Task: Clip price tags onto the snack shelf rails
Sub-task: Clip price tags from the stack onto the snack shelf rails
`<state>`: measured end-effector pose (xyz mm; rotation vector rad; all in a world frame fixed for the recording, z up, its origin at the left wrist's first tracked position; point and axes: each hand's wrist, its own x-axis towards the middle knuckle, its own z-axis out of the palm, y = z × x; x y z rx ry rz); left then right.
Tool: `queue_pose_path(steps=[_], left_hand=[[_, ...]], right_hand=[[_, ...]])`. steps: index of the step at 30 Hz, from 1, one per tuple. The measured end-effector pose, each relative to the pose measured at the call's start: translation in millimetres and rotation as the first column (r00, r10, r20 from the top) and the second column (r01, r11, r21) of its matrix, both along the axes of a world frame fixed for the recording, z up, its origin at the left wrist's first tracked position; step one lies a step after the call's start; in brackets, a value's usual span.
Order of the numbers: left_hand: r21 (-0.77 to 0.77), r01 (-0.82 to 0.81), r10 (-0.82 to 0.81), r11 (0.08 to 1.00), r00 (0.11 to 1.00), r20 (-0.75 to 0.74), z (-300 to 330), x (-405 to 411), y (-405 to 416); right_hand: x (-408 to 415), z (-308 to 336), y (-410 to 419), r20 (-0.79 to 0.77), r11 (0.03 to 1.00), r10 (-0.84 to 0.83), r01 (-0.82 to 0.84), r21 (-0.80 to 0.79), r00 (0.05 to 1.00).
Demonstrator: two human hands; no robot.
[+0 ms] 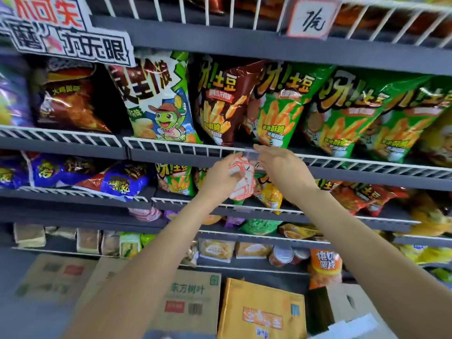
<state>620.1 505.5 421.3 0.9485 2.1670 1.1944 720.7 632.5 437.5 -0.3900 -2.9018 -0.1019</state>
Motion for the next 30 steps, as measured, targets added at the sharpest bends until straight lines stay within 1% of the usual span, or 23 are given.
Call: queue_pose_path(steps=[1, 2, 4, 6, 9, 11, 13, 15, 16, 18, 19, 21, 23, 27, 30], left_hand=[[0.013, -0.005, 0.005, 1.000, 1.000, -0.003, 0.6, 0.2, 0.5], [0.018, -0.008, 0.008, 1.000, 1.000, -0.004, 1.5, 0.8, 0.9], [0.007, -0.006, 0.006, 1.000, 1.000, -0.011, 1.8, 2.5, 1.7], [-0.015, -0.002, 0.002, 1.000, 1.000, -0.025, 0.4, 4.2, 1.9], [-0.029, 0.003, -0.005, 1.000, 0.998, -0.056, -3.4, 5.4, 2.2], [-0.020, 0.002, -0.003, 1.000, 0.998, -0.062, -5.0, 6.7, 2.8], [-0.014, -0.009, 0.009, 1.000, 0.999, -0.044, -6.1, 7.9, 3.1], [-0.002, -0.020, 0.020, 1.000, 1.000, -0.009, -7.0, 8.2, 3.4], [0.004, -0.021, 0.021, 1.000, 1.000, 0.000, -7.4, 8.0, 3.4], [0.007, -0.017, 0.017, 1.000, 1.000, 0.007, -8.4, 7.9, 3.5], [0.010, -0.013, 0.013, 1.000, 1.000, 0.008, -9.5, 7.8, 3.8], [0.013, -0.011, 0.011, 1.000, 1.000, 0.002, -10.9, 8.6, 4.3], [0.021, -0.019, 0.019, 1.000, 1.000, -0.007, -12.1, 10.2, 3.8], [0.056, -0.028, 0.027, 0.998, 0.999, 0.020, -16.7, 11.0, -2.5], [0.024, -0.016, 0.017, 1.000, 0.999, -0.043, -17.0, 8.6, -8.0]], right_hand=[[-2.9, 0.4, 3.3, 0.044, 0.999, -0.023, 0.022, 0.026, 0.999], [-3.5, 1.2, 4.7, 0.043, 0.998, -0.059, 0.059, 0.012, 0.997], [-4.7, 5.2, 7.9, -0.030, 0.997, -0.073, 0.074, 0.026, 0.997], [-1.3, 4.6, 7.6, -0.052, 0.996, -0.026, 0.031, 0.089, 0.998], [0.9, -4.0, 10.4, -0.173, 0.970, 0.084, -0.041, 0.238, 0.981], [-0.1, -4.8, 9.1, -0.159, 0.964, 0.128, -0.085, 0.251, 0.979], [-2.7, -4.3, 9.7, -0.102, 0.974, 0.133, -0.111, 0.200, 0.986], [-3.0, -0.6, 15.8, -0.078, 0.995, 0.042, -0.035, 0.093, 0.996], [-3.3, 1.2, 20.2, -0.113, 0.999, 0.005, -0.010, -0.038, 0.994], [-3.7, 5.2, 24.8, -0.247, 0.945, -0.054, -0.031, -0.326, 0.968], [-4.6, 5.5, 26.5, -0.309, 0.917, -0.076, -0.056, -0.395, 0.948], [-5.5, 5.3, 26.5, -0.353, 0.910, -0.085, -0.072, -0.408, 0.932], [-6.7, 3.2, 24.2, -0.366, 0.919, -0.087, -0.067, -0.388, 0.926], [-8.6, 0.4, 19.7, -0.402, 0.929, -0.113, -0.047, -0.367, 0.909], [-10.3, -1.6, 16.2, -0.431, 0.922, -0.135, -0.046, -0.384, 0.892]])
